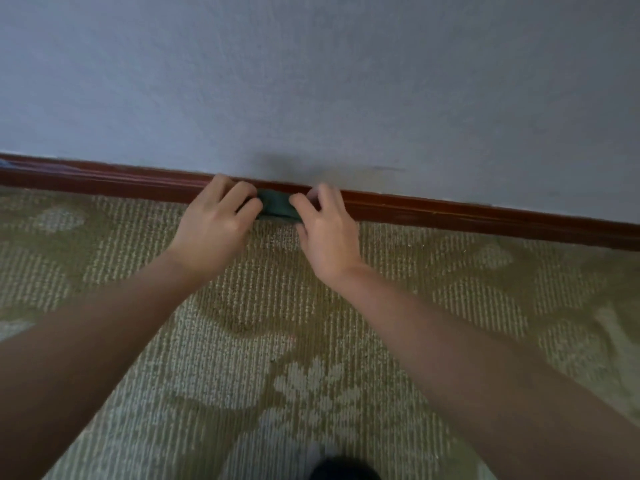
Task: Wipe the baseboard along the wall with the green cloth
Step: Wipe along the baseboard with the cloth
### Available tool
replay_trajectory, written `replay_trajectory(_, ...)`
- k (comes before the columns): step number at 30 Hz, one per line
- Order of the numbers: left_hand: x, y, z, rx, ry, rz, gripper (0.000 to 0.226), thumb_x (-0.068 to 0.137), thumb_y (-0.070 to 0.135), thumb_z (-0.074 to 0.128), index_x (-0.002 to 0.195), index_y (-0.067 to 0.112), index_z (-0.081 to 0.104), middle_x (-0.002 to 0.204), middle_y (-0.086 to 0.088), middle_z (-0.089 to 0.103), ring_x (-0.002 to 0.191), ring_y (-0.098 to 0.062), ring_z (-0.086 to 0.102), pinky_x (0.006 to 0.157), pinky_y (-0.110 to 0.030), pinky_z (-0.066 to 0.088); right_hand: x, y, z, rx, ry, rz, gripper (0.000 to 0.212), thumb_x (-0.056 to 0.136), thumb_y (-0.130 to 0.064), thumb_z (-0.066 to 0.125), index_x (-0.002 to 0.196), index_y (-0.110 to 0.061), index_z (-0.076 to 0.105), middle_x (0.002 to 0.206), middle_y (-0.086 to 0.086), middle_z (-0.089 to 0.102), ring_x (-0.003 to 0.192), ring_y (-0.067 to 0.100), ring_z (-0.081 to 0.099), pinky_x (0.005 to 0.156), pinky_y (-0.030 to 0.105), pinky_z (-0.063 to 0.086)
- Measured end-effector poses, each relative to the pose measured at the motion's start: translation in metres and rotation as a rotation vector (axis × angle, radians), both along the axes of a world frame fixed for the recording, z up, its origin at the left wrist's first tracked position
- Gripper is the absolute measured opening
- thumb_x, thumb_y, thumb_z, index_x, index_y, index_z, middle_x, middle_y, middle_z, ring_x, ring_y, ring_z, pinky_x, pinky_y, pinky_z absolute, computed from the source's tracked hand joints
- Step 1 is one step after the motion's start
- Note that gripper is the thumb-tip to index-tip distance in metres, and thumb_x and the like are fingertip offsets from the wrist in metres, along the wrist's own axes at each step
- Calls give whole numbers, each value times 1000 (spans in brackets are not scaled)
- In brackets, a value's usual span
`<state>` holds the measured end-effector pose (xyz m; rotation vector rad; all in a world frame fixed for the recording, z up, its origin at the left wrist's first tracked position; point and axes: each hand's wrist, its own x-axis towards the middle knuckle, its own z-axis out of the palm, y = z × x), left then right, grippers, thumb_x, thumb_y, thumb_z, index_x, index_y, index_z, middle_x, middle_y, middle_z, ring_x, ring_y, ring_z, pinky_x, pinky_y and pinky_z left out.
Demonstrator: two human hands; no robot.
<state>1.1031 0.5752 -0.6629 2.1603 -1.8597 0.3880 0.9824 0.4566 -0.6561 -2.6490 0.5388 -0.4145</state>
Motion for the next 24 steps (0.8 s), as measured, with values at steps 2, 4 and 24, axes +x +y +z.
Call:
replay_trajectory(2,0,1,-2,1,-18,0,11,69,-13,58,76,-8,66,86,-23,65,70,-36,58,64,-40,45,-1,1,-5,0,-9,9,42,56,16,75,95,6,66,84,23,57,76,36,57,46,28,45)
replay_trajectory(4,4,-2,-8,-3,-28,-15,12,74,-11,55,78,-10,66,91,-24,66,69,-36,59,62,-39,50,3,-2,-14,-18,-27,-13,43,54,17,75,95,5,66,84,23,58,77,36,58,46,31,50)
replay_trajectory(24,40,-5,-63,-164,-53,-100,19,81,-10,46,78,-11,65,82,-23,64,67,-35,58,67,-40,40,33,0,-41,-192,-23,-43,28,56,23,70,80,10,66,74,24,55,69,35,56,40,31,41)
